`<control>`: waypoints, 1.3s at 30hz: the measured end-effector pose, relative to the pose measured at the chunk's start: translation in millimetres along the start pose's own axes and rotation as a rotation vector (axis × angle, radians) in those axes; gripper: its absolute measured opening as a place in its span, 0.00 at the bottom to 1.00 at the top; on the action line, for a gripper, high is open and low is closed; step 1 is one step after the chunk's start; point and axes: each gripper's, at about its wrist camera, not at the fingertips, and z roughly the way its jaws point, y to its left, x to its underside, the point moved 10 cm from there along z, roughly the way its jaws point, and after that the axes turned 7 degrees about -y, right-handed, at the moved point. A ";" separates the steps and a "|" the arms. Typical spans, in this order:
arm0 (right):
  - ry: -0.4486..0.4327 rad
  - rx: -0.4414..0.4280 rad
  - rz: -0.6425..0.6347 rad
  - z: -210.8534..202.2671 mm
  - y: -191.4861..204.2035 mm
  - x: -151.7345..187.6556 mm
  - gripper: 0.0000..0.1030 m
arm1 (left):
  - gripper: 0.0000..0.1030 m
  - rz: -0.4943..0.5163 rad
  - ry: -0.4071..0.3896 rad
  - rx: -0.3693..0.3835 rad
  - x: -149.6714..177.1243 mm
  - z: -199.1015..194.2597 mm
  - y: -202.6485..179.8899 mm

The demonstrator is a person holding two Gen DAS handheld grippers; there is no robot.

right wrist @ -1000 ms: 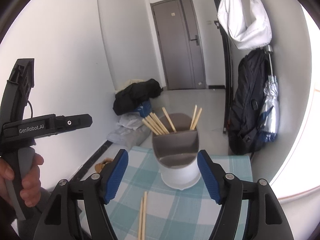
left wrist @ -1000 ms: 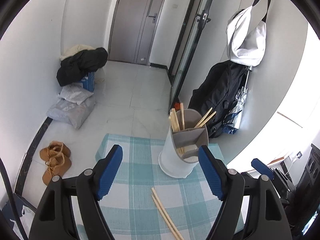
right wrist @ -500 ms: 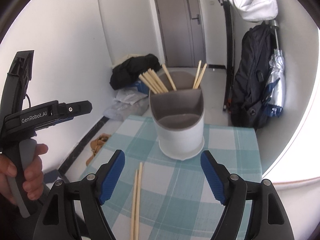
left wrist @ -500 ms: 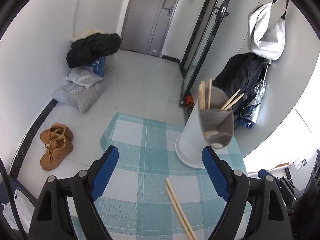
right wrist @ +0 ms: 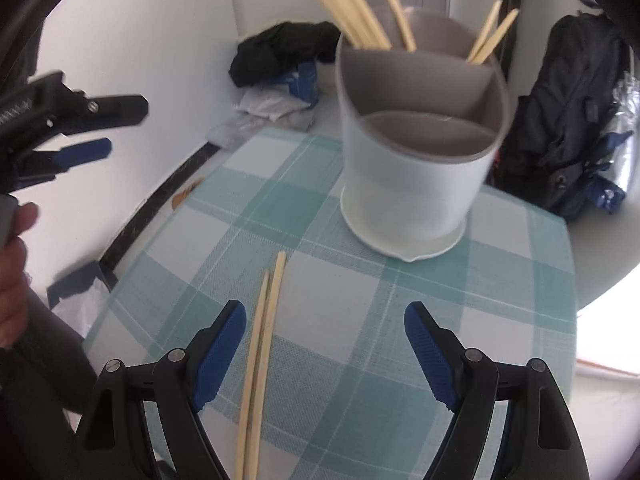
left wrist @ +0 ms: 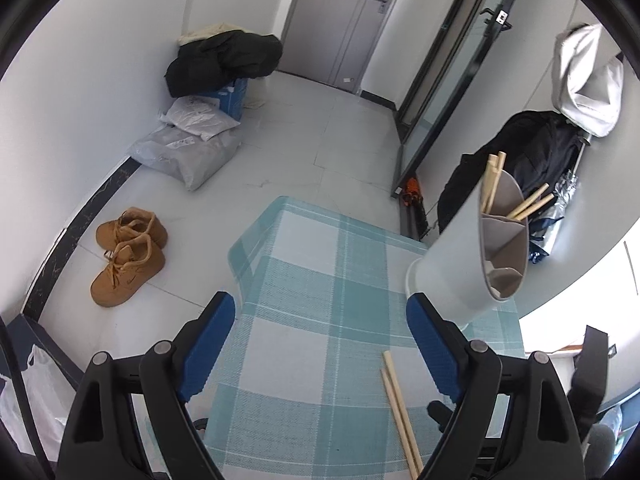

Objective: Organize utensils
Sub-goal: 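Withdraw both open tools and lower them toward the last chopsticks, then close the right tool on one chopstick from the cloth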

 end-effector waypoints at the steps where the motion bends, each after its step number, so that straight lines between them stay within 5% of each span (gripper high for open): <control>1: 0.007 -0.003 -0.001 6.3 2.8 0.0 0.78 | 0.82 -0.010 0.001 -0.004 -1.3 0.8 3.6; 5: 0.043 0.017 -0.032 27.1 10.3 -4.3 0.65 | 0.82 -0.045 0.016 0.001 -4.9 3.9 14.8; 10: 0.063 0.064 -0.078 41.6 12.9 -13.9 0.62 | 0.82 -0.060 0.048 0.008 -3.1 9.6 19.8; 14: 0.103 0.091 -0.109 52.6 10.4 -10.6 0.44 | 0.82 -0.074 0.064 0.012 -1.1 12.4 23.5; 25: 0.116 0.080 -0.133 61.8 27.7 -13.9 0.30 | 0.82 -0.119 0.100 0.041 -0.2 15.7 30.9; 29: 0.124 0.039 -0.146 61.2 37.1 -12.9 0.07 | 0.82 -0.106 0.092 0.048 -1.3 14.3 28.8; 39: 0.074 0.007 -0.053 42.4 25.3 -9.2 0.05 | 0.82 -0.084 0.098 0.033 2.8 17.0 28.9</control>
